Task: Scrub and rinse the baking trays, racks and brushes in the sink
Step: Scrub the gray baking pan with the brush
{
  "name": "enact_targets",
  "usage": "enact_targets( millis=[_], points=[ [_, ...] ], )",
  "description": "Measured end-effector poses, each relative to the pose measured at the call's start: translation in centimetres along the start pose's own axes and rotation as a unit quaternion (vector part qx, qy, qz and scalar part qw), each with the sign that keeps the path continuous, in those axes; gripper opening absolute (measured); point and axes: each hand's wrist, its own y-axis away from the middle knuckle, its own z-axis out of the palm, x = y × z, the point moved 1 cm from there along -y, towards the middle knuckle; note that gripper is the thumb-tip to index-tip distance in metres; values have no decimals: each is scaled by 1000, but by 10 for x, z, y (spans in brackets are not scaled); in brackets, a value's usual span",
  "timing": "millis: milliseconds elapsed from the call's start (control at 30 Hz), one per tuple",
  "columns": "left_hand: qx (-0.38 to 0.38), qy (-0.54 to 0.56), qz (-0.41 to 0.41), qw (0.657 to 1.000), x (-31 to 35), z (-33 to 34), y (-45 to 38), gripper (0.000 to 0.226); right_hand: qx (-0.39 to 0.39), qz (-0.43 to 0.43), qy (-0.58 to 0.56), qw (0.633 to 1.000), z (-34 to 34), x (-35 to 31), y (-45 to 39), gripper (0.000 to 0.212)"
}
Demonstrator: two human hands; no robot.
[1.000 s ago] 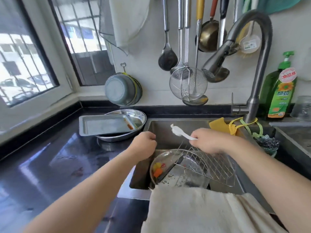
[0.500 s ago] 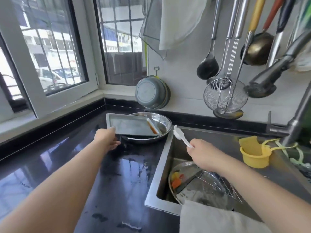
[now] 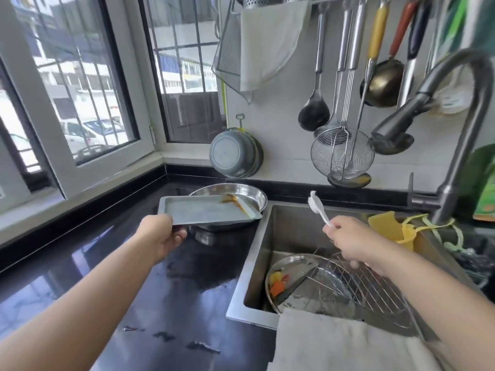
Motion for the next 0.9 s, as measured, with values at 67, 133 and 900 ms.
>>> enact_targets(
  millis=[67, 133, 900],
  points=[
    [-7, 4, 3, 1000, 1, -3, 25, 22, 5, 8, -21, 1000, -12, 10, 6, 25],
    [-23, 23, -3, 999, -1, -1, 50, 20, 10, 18, -35, 999, -25, 21, 15, 26],
    [-66, -375, 450, 808, -28, 98, 141, 25, 29, 41, -42, 998, -73, 93, 80, 25]
  ],
)
